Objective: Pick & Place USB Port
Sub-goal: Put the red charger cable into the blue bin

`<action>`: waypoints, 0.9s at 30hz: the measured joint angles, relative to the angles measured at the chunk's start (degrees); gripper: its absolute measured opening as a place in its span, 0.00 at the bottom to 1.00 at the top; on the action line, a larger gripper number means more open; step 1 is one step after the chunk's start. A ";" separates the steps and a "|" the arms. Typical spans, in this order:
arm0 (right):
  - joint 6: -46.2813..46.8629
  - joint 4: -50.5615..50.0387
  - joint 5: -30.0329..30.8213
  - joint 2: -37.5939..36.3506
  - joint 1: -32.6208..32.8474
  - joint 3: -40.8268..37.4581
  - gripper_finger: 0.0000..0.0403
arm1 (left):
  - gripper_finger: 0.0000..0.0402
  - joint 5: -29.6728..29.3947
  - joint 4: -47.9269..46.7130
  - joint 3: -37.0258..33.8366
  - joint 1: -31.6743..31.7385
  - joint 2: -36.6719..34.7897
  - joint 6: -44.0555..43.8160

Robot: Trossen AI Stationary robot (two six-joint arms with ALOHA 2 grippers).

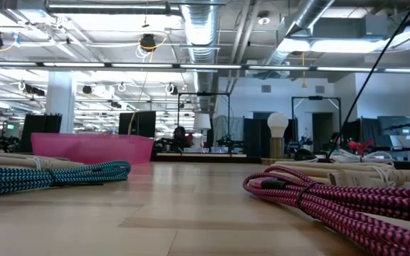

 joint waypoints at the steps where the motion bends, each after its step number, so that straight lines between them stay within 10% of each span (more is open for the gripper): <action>1: 0.00 -0.04 0.00 0.07 -0.14 -0.03 0.17 | 0.19 0.00 0.01 0.00 0.00 0.00 0.00; 11: 2.40 10.65 -0.15 2.80 -0.04 -0.01 0.17 | 0.19 0.00 0.11 -0.01 0.00 0.00 -1.19; 27: 36.44 16.15 -7.86 12.55 2.97 -0.08 0.17 | 0.19 0.00 0.21 -0.02 0.00 0.00 -1.29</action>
